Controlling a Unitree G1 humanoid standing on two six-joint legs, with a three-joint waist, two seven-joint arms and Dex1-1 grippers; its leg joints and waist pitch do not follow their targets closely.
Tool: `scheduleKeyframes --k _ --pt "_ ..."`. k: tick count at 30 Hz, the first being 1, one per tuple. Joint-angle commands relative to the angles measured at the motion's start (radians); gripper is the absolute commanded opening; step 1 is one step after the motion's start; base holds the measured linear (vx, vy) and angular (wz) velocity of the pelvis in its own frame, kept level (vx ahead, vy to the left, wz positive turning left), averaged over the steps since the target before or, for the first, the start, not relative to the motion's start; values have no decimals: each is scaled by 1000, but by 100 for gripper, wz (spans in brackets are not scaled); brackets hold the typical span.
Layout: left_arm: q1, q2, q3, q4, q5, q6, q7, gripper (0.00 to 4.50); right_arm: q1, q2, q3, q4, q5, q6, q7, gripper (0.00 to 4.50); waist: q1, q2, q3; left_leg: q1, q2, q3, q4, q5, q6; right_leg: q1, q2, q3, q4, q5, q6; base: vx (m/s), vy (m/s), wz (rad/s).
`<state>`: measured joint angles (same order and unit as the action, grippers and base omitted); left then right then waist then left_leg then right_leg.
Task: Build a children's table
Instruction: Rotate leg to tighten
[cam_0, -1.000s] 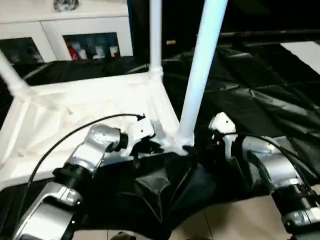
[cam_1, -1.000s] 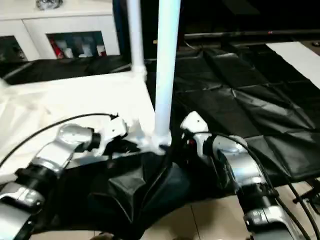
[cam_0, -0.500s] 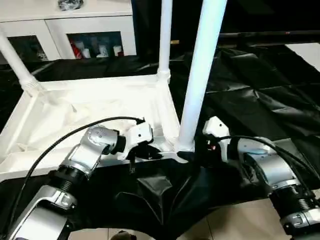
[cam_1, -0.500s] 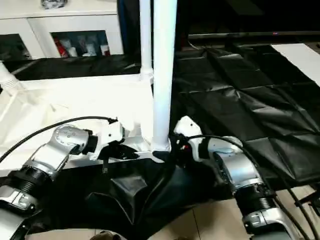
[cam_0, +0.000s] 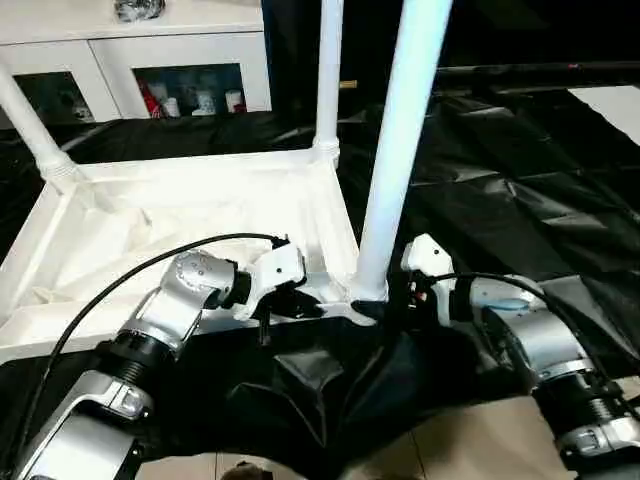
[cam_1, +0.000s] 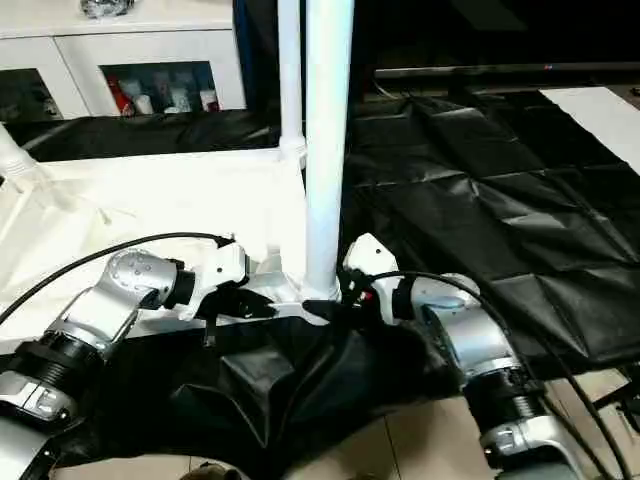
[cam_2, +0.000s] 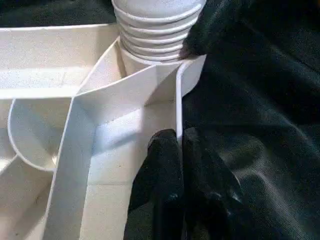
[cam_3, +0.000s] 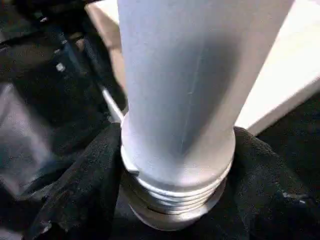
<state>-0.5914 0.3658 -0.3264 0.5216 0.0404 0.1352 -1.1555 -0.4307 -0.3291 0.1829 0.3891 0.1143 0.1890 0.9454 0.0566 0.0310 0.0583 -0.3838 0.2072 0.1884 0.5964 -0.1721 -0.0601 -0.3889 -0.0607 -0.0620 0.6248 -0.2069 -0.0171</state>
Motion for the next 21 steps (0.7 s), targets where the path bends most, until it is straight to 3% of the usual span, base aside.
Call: scheduleKeyframes --k 1,5,6,7,9,11,12,13,15,17,18,21 --pt "-27 -50 -3 24 18 49 78 0 -25 57 -32 44 6 12 -122 277 -3 -6 -68 23 27 -12 -63 -175 31 39 -77 49 -82 -153 -235 0 0 0" --pt "-86 -134 25 90 32 100 229 0 -65 165 -82 158 -11 10 -333 274 -15 -10 -67 21 22 -14 -63 -200 7 41 -77 48 -86 -216 -218 0 0 0" --pt "-108 -162 36 117 36 116 282 0 -87 203 -102 200 -6 6 -403 273 -14 -5 -68 23 24 -16 -64 -201 5 39 -78 48 -88 -218 -215 0 0 0" --pt "-108 -162 36 117 36 116 282 0 -87 203 -102 200 -6 6 -403 273 -19 -7 -69 20 22 -15 -63 -194 6 40 -76 49 -86 -205 -216 0 0 0" --pt "-157 -229 55 174 51 144 413 0 -156 290 -124 308 -29 -20 -582 273 -25 -5 -73 20 22 -16 -62 -176 1 40 -77 48 -82 -166 -228 0 0 0" --pt "-170 -251 61 188 60 146 454 0 -182 319 -128 346 -41 -37 -630 273 -23 -5 -75 17 21 -15 -60 -146 15 45 -77 48 -79 -112 -234 0 0 0" --pt "-171 -257 60 190 63 143 459 0 -188 330 -132 354 -35 -43 -624 273 -21 -5 -76 17 21 -15 -59 -136 22 46 -77 48 -77 -90 -235 0 0 0" --pt "-170 -261 56 187 67 134 458 0 -191 341 -133 356 -29 -47 -615 328 -19 -6 -79 13 20 -15 -57 -111 39 51 -77 47 -71 -39 -242 0 0 0" --pt "-167 -265 49 188 72 122 456 0 -199 354 -136 366 -24 -52 -603 342 -17 -7 -80 12 21 -14 -55 -83 72 51 -77 47 -65 31 -254 0 0 0" --pt "-154 -261 40 176 68 100 432 0 -205 354 -131 369 -32 -60 -586 347 -16 -12 -78 14 22 -14 -57 -92 82 51 -78 45 -68 14 -258 0 0 0" --pt "-147 -257 38 168 64 96 421 0 -205 349 -129 364 -34 -62 -574 375 -17 -10 -76 15 23 -13 -58 -111 78 50 -78 45 -72 -21 -256 0 0 0" --pt "-128 -241 31 151 57 70 380 0 -209 316 -120 365 -53 -83 -549 385 -18 -16 -73 15 23 -13 -60 -139 64 50 -80 47 -78 -89 -244 0 0 0"
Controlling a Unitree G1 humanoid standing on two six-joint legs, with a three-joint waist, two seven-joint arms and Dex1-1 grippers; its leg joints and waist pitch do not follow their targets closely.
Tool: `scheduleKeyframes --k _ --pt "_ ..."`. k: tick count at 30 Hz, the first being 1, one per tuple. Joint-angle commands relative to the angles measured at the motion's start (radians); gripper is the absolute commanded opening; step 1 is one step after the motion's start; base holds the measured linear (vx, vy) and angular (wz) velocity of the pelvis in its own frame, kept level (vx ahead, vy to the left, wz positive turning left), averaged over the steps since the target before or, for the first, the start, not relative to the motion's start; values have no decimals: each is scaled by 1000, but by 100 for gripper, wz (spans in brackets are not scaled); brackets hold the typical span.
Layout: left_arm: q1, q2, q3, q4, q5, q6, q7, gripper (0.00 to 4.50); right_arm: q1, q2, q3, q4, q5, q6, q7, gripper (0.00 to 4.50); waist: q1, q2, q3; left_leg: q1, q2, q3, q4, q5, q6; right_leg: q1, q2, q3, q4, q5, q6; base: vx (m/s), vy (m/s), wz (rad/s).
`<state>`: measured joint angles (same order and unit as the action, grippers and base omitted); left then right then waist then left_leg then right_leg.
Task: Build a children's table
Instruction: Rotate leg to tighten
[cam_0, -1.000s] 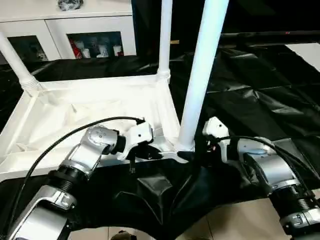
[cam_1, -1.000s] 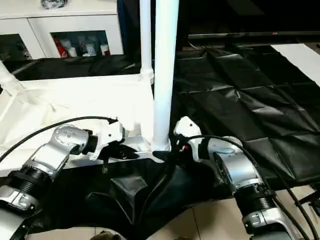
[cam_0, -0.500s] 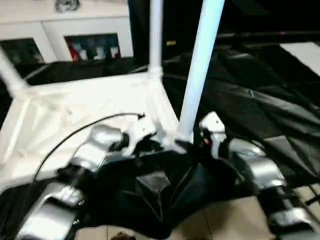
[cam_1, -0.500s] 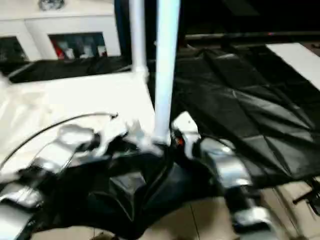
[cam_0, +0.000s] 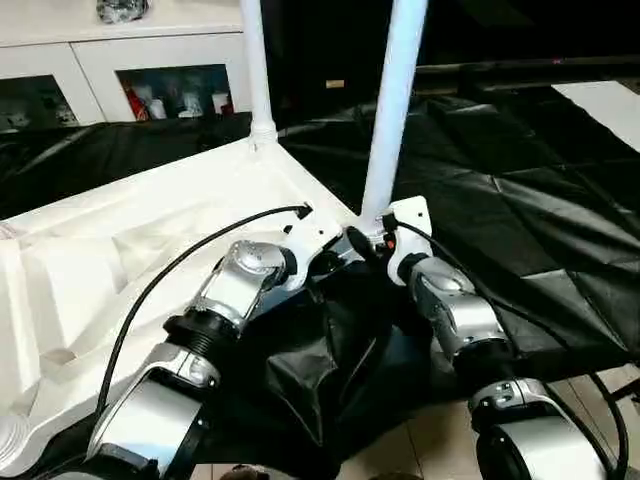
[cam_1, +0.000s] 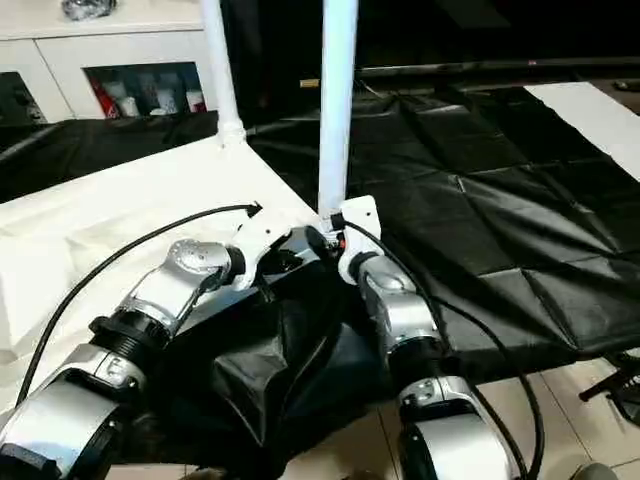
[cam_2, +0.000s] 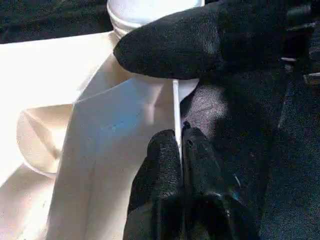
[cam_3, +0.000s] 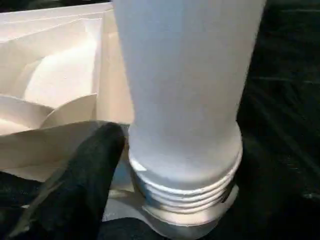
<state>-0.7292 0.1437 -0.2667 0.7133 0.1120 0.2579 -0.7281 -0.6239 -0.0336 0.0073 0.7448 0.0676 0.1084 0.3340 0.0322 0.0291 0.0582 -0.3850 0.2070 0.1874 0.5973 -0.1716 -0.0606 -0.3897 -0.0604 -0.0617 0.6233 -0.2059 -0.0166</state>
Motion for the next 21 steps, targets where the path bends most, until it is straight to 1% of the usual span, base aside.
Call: scheduleKeyframes --k 1,2,3,4,5,6,7,8,9,10,11,12,13,14,15,16,17,18,19,21 --pt "15 -14 -31 -46 -17 -63 -58 0 -17 9 60 12 -11 -9 69 385 7 -13 -73 16 24 -12 -60 -140 63 51 -81 47 -76 -94 -244 0 0 0" --pt "25 -3 -34 -58 -24 -74 -87 0 -11 -16 69 0 -22 -19 89 385 8 -11 -74 17 26 -13 -60 -133 62 51 -81 47 -75 -89 -244 0 0 0" --pt "26 -2 -34 -60 -25 -75 -90 0 -10 -18 70 -2 -23 -20 91 385 8 -12 -74 16 25 -12 -60 -128 65 50 -79 47 -74 -82 -244 0 0 0" --pt "42 19 -42 -76 -28 -102 -130 0 7 -61 82 -34 -34 -32 140 385 9 -12 -74 16 25 -11 -59 -121 67 50 -79 48 -73 -72 -246 0 0 0" --pt "52 34 -49 -85 -26 -125 -154 0 20 -90 91 -61 -38 -37 179 385 12 -13 -74 15 25 -11 -59 -120 72 51 -79 48 -73 -66 -242 0 0 0" --pt "62 48 -51 -97 -32 -127 -182 0 34 -117 100 -87 -37 -37 222 385 14 -13 -75 15 27 -11 -58 -113 77 52 -79 48 -70 -46 -239 0 0 0" --pt "71 61 -54 -108 -38 -136 -207 0 48 -143 108 -114 -33 -34 267 385 15 -13 -74 16 27 -10 -58 -116 81 50 -79 49 -70 -44 -240 0 0 0" --pt "77 70 -57 -116 -42 -143 -224 0 58 -160 114 -133 -30 -32 299 385 19 -13 -75 18 28 -11 -58 -121 84 50 -78 48 -70 -47 -237 0 0 0" --pt "87 83 -60 -128 -50 -147 -253 0 71 -185 118 -159 -20 -17 344 385 24 -14 -72 17 29 -10 -58 -128 86 50 -79 49 -72 -59 -233 0 0 0" --pt "93 92 -62 -136 -54 -149 -270 0 79 -200 119 -175 -14 -6 370 385 24 -15 -71 17 28 -9 -59 -132 84 49 -79 49 -73 -69 -235 0 0 0" --pt "107 114 -69 -152 -60 -168 -309 0 100 -235 121 -219 14 16 444 385 27 -15 -70 19 27 -9 -60 -146 79 48 -78 49 -76 -95 -230 0 0 0" --pt "109 118 -70 -156 -62 -169 -317 0 104 -243 123 -227 18 19 459 385 28 -15 -70 19 29 -9 -61 -152 77 49 -78 49 -76 -107 -227 0 0 0" --pt "117 133 -75 -171 -71 -170 -351 0 119 -275 132 -257 37 29 520 385 28 -7 -68 21 30 -9 -61 -169 69 45 -77 49 -80 -130 -224 0 0 0" --pt "117 133 -75 -171 -71 -170 -351 0 119 -275 132 -257 37 29 520 385 30 -11 -70 22 31 -9 -62 -172 64 45 -77 50 -78 -134 -223 0 0 0" --pt "129 159 -82 -194 -78 -180 -408 0 139 -319 152 -298 50 36 596 385 30 -9 -69 21 30 -11 -63 -178 61 45 -76 48 -80 -144 -221 0 0 0" --pt "133 169 -84 -202 -80 -180 -429 0 145 -333 157 -311 56 39 622 385 32 -8 -69 21 31 -10 -62 -181 60 45 -78 49 -81 -147 -220 0 0 0" --pt "134 173 -85 -204 -80 -182 -435 0 148 -338 160 -317 59 42 633 385 30 -10 -69 19 32 -11 -63 -182 60 45 -77 49 -79 -150 -220 0 0 0" --pt "139 188 -88 -212 -84 -180 -463 0 159 -358 167 -342 71 56 676 385 32 -8 -69 21 30 -10 -63 -182 60 44 -76 49 -80 -151 -220 0 0 0" --pt "143 203 -94 -218 -90 -181 -493 0 164 -365 170 -356 79 69 701 385 32 -8 -68 19 31 -11 -64 -183 60 43 -76 48 -80 -159 -221 0 0 0" --pt "146 210 -97 -225 -95 -177 -513 0 163 -363 171 -359 77 74 704 359 31 -9 -69 19 30 -11 -63 -180 56 42 -77 48 -80 -159 -222 0 0 0"
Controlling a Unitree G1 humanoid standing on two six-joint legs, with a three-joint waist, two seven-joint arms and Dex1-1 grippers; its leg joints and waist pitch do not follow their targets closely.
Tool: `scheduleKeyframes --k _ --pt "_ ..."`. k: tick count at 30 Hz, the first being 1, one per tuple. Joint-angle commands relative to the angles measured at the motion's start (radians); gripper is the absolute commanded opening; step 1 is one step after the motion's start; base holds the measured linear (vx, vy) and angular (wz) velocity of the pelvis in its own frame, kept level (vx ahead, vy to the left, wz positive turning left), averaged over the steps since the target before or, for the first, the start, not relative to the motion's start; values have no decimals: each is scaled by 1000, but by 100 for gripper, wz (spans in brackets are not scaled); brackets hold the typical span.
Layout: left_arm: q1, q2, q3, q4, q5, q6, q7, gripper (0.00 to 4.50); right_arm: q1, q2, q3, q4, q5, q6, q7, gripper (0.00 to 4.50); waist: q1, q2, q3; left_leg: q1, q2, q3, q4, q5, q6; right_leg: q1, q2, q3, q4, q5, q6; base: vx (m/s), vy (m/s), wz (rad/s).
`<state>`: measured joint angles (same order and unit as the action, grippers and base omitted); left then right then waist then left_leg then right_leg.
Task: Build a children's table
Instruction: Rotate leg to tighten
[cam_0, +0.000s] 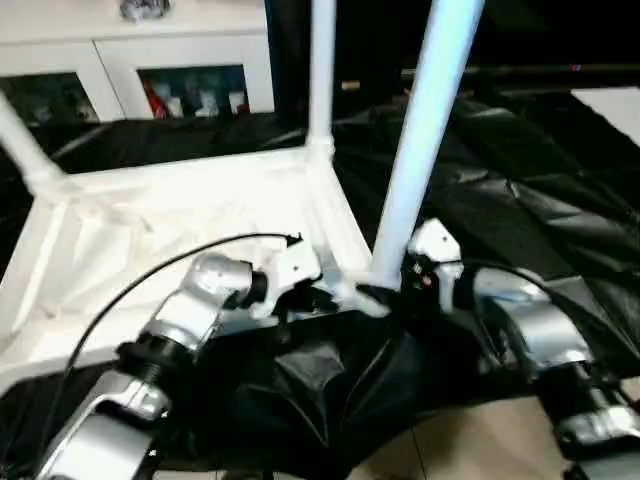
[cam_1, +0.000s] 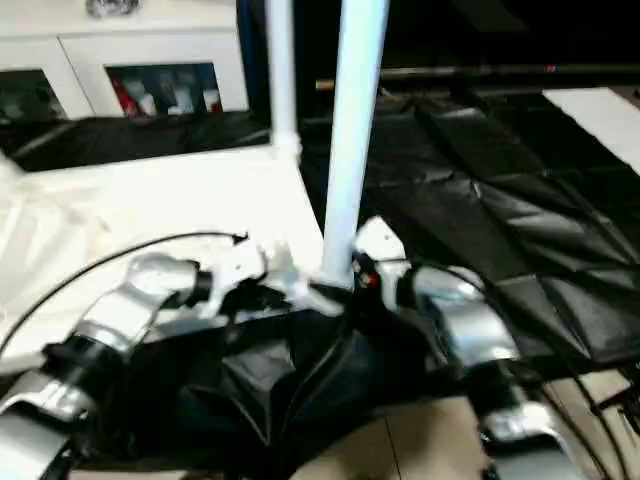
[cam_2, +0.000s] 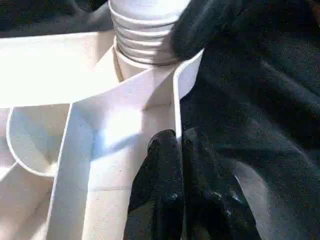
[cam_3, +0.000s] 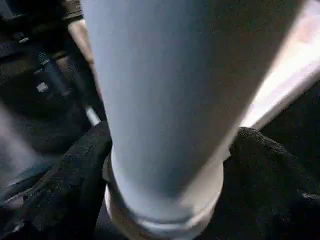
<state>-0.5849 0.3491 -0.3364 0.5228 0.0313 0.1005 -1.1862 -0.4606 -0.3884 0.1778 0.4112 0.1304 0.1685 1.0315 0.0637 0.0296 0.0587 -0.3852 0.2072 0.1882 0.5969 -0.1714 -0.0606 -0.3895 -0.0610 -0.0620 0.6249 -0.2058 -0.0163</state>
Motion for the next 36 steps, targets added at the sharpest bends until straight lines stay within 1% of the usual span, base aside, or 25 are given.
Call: scheduleKeyframes --k 1,3,5,8,10,13,15,16,17,18,19,21,22,23,24,25,26,27,28,30,32,33,34,35,36 --pt "3 6 -28 -38 -17 -16 -60 0 1 -8 1 -28 14 18 7 352 0 -9 -69 20 30 -12 -63 -179 55 42 -77 48 -81 -160 -223 0 0 0" --pt "6 11 -29 -46 -22 -10 -71 0 2 -5 8 -34 13 24 15 348 0 -9 -70 21 30 -12 -63 -176 53 41 -76 48 -80 -155 -226 0 0 0" --pt "7 12 -29 -49 -23 -8 -75 0 1 -2 13 -37 14 28 17 318 0 -9 -71 20 30 -13 -63 -167 52 42 -76 48 -78 -140 -228 0 0 0" --pt "7 14 -27 -50 -22 -4 -75 0 4 -2 20 -48 18 39 24 300 -1 -10 -72 18 29 -12 -62 -155 55 44 -76 48 -76 -116 -232 0 0 0" --pt "6 12 -25 -47 -20 -1 -68 0 7 2 18 -50 15 43 21 282 0 -10 -72 19 29 -12 -61 -159 55 43 -76 48 -77 -123 -231 0 0 0" --pt "-7 -7 -13 -25 -11 13 -20 0 10 21 8 -35 12 45 -16 276 -2 -8 -71 20 29 -12 -62 -161 50 43 -76 48 -77 -132 -230 0 0 0" --pt "-33 -42 10 9 -6 52 60 0 -1 60 -15 13 -1 49 -111 275 -4 -11 -69 20 27 -11 -62 -172 44 42 -76 48 -82 -156 -226 0 0 0" --pt "-33 -42 10 9 -6 52 60 0 -1 60 -15 13 -1 49 -111 275 -6 -9 -70 21 26 -10 -61 -177 42 39 -76 49 -81 -164 -226 0 0 0" --pt "-55 -68 28 36 -4 86 120 0 -15 89 -30 56 -15 50 -193 274 -5 -10 -69 23 27 -12 -63 -179 37 39 -77 49 -84 -179 -223 0 0 0" --pt "-101 -115 60 95 9 128 244 0 -44 147 -61 132 -28 70 -340 274 -12 -11 -66 23 22 -11 -63 -192 18 37 -75 47 -88 -226 -217 0 0 0" --pt "-111 -125 66 108 11 137 269 0 -51 162 -69 146 -29 70 -373 274 -12 -9 -67 25 23 -12 -63 -195 10 36 -78 48 -89 -238 -216 0 0 0" --pt "-147 -163 86 157 20 164 362 0 -78 220 -103 200 -23 79 -493 274 -15 -10 -69 27 23 -16 -65 -200 -2 37 -78 47 -91 -252 -207 0 0 0" --pt "-176 -191 96 194 29 174 429 0 -105 272 -130 243 -15 91 -592 273 -17 -9 -69 24 22 -14 -64 -195 2 37 -78 49 -90 -239 -208 0 0 0" --pt "-177 -193 96 196 29 173 432 0 -106 275 -131 245 -15 91 -597 273 -17 -9 -71 24 22 -15 -63 -187 1 37 -77 48 -89 -225 -210 0 0 0" --pt "-199 -215 99 224 38 165 482 0 -131 314 -143 284 -13 90 -662 273 -17 -10 -75 20 21 -14 -61 -148 13 42 -76 49 -82 -153 -215 0 0 0" --pt "-205 -221 100 232 41 163 496 0 -138 325 -145 295 -13 88 -678 273 -18 -6 -76 18 20 -15 -60 -136 17 44 -77 49 -80 -128 -220 0 0 0" --pt "-215 -233 100 244 41 151 507 0 -152 343 -138 315 -21 66 -692 273 -17 -9 -79 17 18 -14 -58 -117 29 47 -75 47 -76 -83 -228 0 0 0" --pt "-223 -245 98 254 40 129 507 0 -165 361 -126 330 -30 40 -689 273 -16 -9 -78 14 18 -13 -58 -110 39 48 -77 47 -76 -65 -234 0 0 0" --pt "-223 -245 98 254 40 129 507 0 -165 361 -126 330 -30 40 -689 273 -16 -9 -79 13 18 -14 -57 -106 42 50 -77 47 -75 -55 -235 0 0 0" --pt "-228 -255 94 262 39 106 493 0 -178 381 -128 343 -35 29 -676 342 -15 -9 -77 16 20 -13 -58 -107 58 50 -76 46 -74 -37 -242 0 0 0" --pt "-227 -257 93 261 36 103 482 0 -183 385 -125 343 -39 26 -664 345 -17 -9 -74 18 21 -12 -60 -131 59 49 -77 46 -78 -67 -243 0 0 0" --pt "-226 -257 88 265 36 88 470 0 -190 385 -121 349 -44 18 -661 354 -17 -9 -74 18 21 -12 -61 -140 57 48 -78 46 -80 -84 -242 0 0 0" --pt "-219 -253 83 260 32 76 450 0 -190 374 -107 343 -54 10 -643 371 -19 -9 -72 19 21 -13 -62 -155 51 48 -79 46 -84 -114 -238 0 0 0" --pt "-214 -249 79 256 30 66 437 0 -187 364 -98 335 -57 5 -622 371 -19 -15 -72 19 22 -12 -62 -159 50 48 -79 47 -85 -125 -235 0 0 0" --pt "-200 -238 71 241 24 46 400 0 -177 340 -79 310 -61 2 -572 371 -18 -13 -72 17 21 -13 -62 -159 51 50 -79 46 -86 -139 -228 0 0 0"
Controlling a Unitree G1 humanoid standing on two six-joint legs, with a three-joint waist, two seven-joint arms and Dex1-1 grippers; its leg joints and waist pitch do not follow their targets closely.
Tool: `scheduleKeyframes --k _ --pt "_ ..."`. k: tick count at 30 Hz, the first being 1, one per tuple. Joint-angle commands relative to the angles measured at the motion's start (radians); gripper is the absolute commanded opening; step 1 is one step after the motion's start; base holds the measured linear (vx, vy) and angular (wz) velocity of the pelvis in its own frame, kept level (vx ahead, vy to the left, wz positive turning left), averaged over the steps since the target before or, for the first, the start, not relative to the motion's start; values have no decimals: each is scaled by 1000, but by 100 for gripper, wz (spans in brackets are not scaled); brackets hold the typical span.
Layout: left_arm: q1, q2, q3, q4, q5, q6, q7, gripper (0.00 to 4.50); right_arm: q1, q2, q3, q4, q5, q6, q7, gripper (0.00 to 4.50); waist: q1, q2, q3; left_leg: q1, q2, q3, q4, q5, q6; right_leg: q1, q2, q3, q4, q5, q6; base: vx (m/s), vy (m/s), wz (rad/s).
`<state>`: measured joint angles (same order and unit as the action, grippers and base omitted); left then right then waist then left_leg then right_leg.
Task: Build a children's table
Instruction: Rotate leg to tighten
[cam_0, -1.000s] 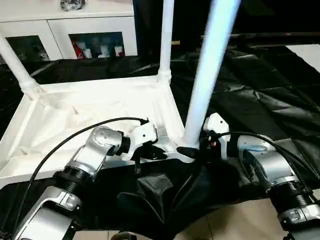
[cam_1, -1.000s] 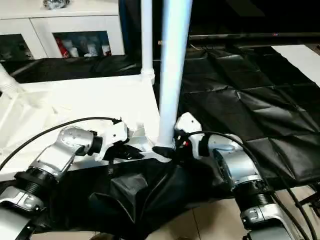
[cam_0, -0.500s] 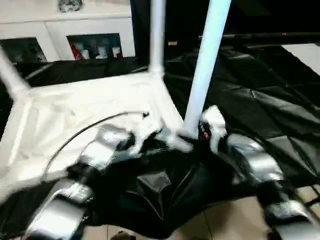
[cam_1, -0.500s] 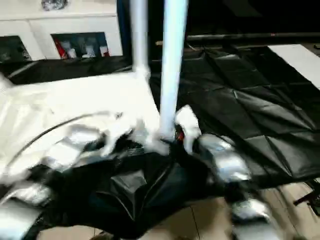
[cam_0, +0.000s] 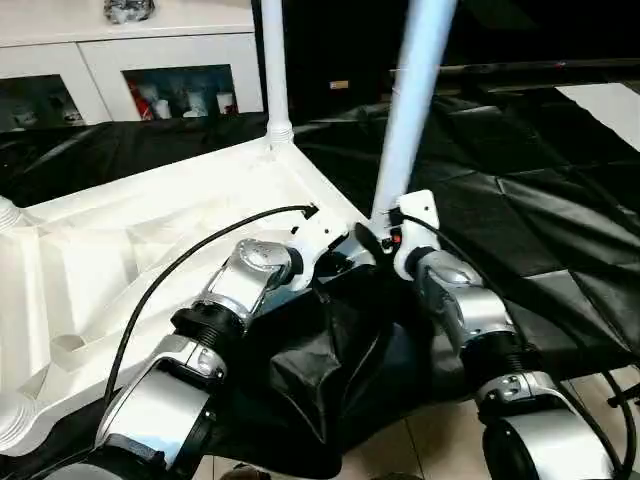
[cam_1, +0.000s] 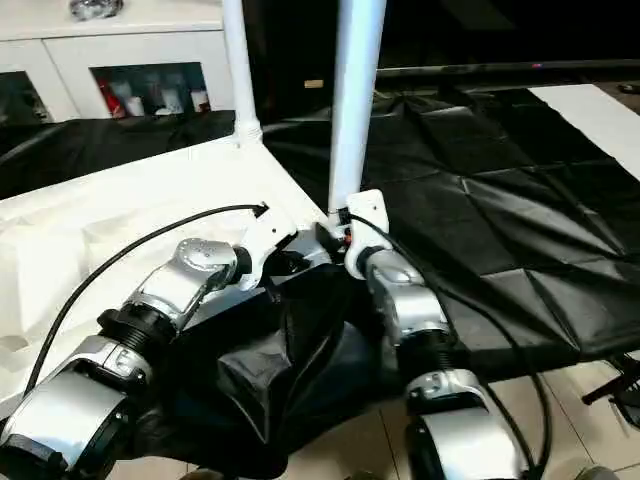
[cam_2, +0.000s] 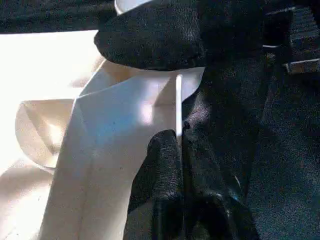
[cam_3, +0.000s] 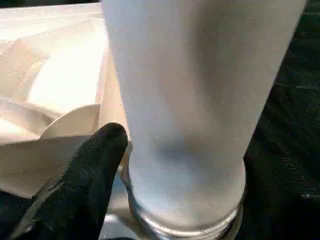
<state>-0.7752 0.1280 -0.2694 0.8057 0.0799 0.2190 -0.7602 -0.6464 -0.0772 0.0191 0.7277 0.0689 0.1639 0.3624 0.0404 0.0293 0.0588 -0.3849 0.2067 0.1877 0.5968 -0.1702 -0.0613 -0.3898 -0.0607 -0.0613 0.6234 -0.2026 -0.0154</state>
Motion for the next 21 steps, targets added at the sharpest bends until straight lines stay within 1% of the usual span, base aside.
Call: scheduleKeyframes --k 1,2,3,5,7,8,9,10,11,12,13,14,17,18,20,21 --pt "1 -9 0 -54 -30 -80 -54 0 18 10 94 -27 -3 5 136 371 5 -13 -72 15 21 -12 -61 -157 53 52 -79 46 -82 -136 -228 0 0 0" --pt "1 -9 0 -54 -30 -80 -54 0 18 10 94 -27 -3 5 136 371 5 -13 -73 14 23 -13 -61 -147 57 52 -80 47 -81 -120 -228 0 0 0" --pt "20 12 -11 -75 -36 -102 -105 0 41 -32 120 -74 -5 -2 223 371 5 -14 -73 14 22 -13 -60 -143 61 53 -79 47 -80 -112 -229 0 0 0" --pt "43 39 -26 -104 -45 -122 -172 0 70 -88 144 -128 -5 -7 309 371 7 -15 -75 12 23 -13 -58 -127 78 55 -79 47 -76 -75 -232 0 0 0" --pt "63 63 -35 -135 -60 -129 -239 0 95 -138 157 -173 2 -13 384 371 6 -13 -75 12 26 -13 -58 -125 86 54 -79 47 -74 -63 -239 0 0 0" --pt "63 63 -35 -135 -60 -129 -239 0 95 -138 157 -173 2 -13 384 371 7 -13 -74 14 27 -11 -57 -128 89 51 -78 47 -74 -65 -244 0 0 0" --pt "83 88 -48 -170 -73 -143 -310 0 118 -181 163 -215 15 -11 458 371 10 -14 -73 15 27 -11 -58 -141 86 52 -79 47 -78 -89 -243 0 0 0" --pt "92 104 -56 -187 -78 -144 -345 0 131 -206 167 -238 23 -11 498 371 10 -13 -73 16 28 -10 -57 -145 86 49 -78 48 -76 -93 -245 0 0 0" --pt "106 128 -68 -208 -80 -147 -393 0 149 -243 175 -275 38 -6 560 371 15 -11 -70 17 30 -11 -60 -161 82 48 -78 47 -81 -121 -240 0 0 0" --pt "111 138 -73 -215 -79 -149 -409 0 155 -257 179 -289 45 -1 583 371 20 -11 -70 18 32 -10 -60 -168 80 47 -76 48 -80 -134 -234 0 0 0" --pt "115 148 -78 -221 -79 -151 -425 0 161 -269 183 -302 50 1 604 371 24 -5 -71 22 33 -10 -61 -173 76 43 -77 48 -81 -140 -234 0 0 0" --pt "121 159 -82 -228 -78 -151 -443 0 168 -285 185 -319 57 8 627 371 24 -7 -69 22 34 -10 -63 -182 69 42 -77 48 -81 -148 -235 0 0 0" --pt "137 186 -90 -250 -80 -153 -497 0 180 -315 188 -350 73 23 677 371 27 -7 -67 26 34 -10 -65 -210 52 39 -77 49 -85 -188 -229 0 0 0" --pt "145 198 -94 -263 -83 -148 -519 0 183 -322 188 -356 77 27 693 371 28 -6 -67 24 34 -11 -66 -207 47 40 -78 49 -84 -195 -225 0 0 0" --pt "156 214 -97 -285 -89 -137 -545 0 188 -331 188 -370 81 34 716 349 30 -6 -69 23 35 -12 -66 -203 47 40 -78 49 -82 -181 -225 0 0 0" --pt "159 218 -97 -292 -92 -134 -549 0 190 -331 188 -375 85 37 722 349 30 -6 -69 23 35 -12 -66 -201 47 40 -79 49 -81 -175 -226 0 0 0"
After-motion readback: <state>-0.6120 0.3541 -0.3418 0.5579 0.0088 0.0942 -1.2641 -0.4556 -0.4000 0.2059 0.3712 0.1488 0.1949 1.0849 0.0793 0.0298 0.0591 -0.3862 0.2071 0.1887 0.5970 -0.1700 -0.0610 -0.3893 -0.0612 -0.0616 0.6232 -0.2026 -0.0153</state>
